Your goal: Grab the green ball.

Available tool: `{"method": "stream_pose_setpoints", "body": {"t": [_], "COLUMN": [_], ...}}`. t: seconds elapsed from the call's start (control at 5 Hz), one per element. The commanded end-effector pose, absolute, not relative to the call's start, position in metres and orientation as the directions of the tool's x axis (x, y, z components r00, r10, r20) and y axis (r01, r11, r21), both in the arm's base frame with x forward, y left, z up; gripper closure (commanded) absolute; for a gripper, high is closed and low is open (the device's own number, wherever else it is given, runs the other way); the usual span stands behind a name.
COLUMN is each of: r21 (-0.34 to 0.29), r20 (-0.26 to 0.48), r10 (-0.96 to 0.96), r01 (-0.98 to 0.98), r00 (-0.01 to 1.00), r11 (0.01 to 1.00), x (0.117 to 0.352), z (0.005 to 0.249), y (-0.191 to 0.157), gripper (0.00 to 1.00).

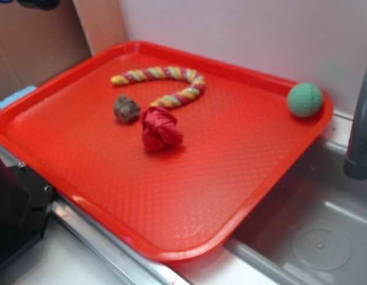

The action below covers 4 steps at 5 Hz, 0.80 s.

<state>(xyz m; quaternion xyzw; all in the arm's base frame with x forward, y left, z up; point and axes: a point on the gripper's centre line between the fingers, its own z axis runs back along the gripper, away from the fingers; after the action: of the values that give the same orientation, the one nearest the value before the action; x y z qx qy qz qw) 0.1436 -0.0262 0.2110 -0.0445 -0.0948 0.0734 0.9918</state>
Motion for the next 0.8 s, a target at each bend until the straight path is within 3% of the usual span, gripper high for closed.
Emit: {"method": "stream_pose_setpoints", "body": {"t": [0.0, 0.4, 0.6], "r21": [-0.155, -0.254, -0.233], "r20": [0.309, 0.378, 0.404], "r10": [0.231, 0.275, 0.261], "r01": [-0.191, -0.187, -0.177], "r00": [0.922, 0.884, 0.877], "r11": [0.969, 0.949, 0.956], "x": [0.192, 0.254, 0.283], "z": [0.192, 0.163, 0.146], "y": [-0.044, -0.068, -0.082], "gripper": [0.00, 0.00, 0.00]}}
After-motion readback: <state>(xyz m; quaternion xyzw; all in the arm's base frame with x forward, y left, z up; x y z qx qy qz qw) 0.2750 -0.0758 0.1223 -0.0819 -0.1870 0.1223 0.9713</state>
